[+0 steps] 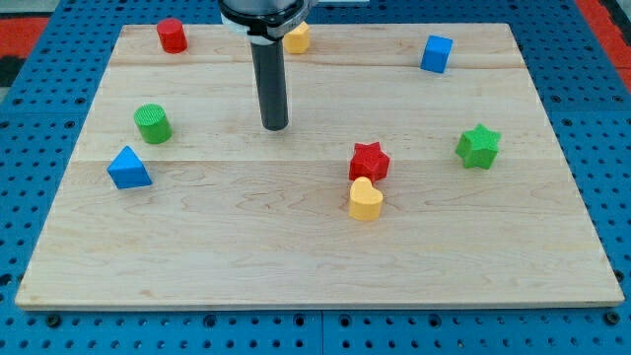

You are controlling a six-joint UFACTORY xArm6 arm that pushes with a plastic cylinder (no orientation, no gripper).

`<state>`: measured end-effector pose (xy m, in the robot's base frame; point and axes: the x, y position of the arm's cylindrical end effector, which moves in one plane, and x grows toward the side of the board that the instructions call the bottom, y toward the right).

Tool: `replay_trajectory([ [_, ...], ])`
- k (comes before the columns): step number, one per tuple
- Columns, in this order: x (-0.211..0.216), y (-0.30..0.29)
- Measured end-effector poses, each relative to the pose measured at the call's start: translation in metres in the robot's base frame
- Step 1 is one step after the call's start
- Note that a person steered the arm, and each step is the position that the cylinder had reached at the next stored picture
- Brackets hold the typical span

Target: Slide the red star beside the yellow heart

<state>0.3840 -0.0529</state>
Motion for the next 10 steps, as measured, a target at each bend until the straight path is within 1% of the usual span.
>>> replay_trajectory([
  [3, 0.000, 0.012],
  [5, 0.022, 0.056],
  [6, 0.033, 0.062],
  [8, 0.046, 0.096],
  [10, 0.048, 0.098],
])
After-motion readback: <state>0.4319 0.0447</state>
